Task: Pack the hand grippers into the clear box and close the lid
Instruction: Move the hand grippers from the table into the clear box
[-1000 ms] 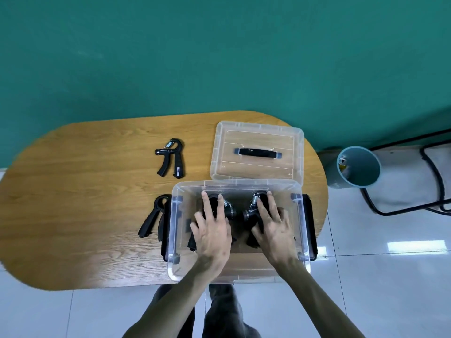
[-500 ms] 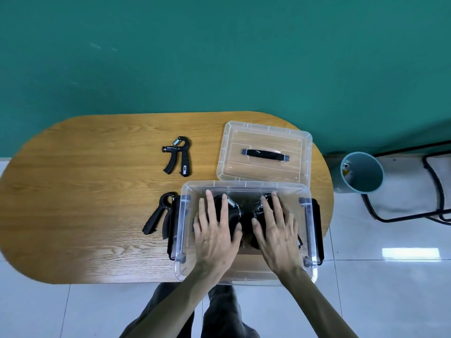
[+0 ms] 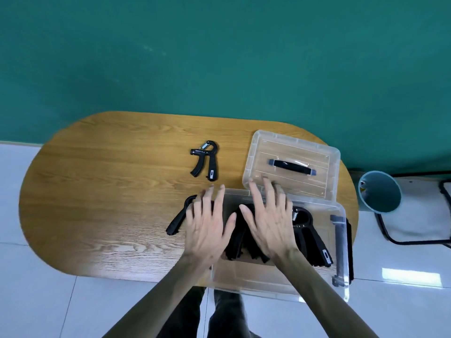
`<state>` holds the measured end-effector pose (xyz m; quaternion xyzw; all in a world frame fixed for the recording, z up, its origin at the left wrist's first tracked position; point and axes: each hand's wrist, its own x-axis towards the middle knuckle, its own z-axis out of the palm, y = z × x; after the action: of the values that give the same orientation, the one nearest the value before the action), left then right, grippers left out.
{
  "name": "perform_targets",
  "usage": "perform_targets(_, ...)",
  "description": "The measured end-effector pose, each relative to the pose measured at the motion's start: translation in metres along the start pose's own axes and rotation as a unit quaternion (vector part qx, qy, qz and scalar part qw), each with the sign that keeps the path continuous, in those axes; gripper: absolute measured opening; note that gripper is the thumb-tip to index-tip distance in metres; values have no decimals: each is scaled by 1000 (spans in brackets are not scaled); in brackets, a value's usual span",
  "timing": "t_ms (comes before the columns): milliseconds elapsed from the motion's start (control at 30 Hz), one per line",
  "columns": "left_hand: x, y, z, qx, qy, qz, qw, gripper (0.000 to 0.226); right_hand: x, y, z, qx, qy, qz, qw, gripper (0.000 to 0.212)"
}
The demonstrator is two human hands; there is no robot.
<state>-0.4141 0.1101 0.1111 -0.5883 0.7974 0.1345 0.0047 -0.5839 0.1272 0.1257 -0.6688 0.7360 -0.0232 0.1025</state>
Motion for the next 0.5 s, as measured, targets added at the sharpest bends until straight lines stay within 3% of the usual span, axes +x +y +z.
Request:
perform_targets(233, 18, -66, 2, -20, -18, -48, 998, 61, 65, -46, 1, -33, -7, -35, 999, 56)
perform_targets(500, 32, -121, 50, -30, -119, -74, 990, 63, 136, -78, 27, -37, -67, 3, 997, 55)
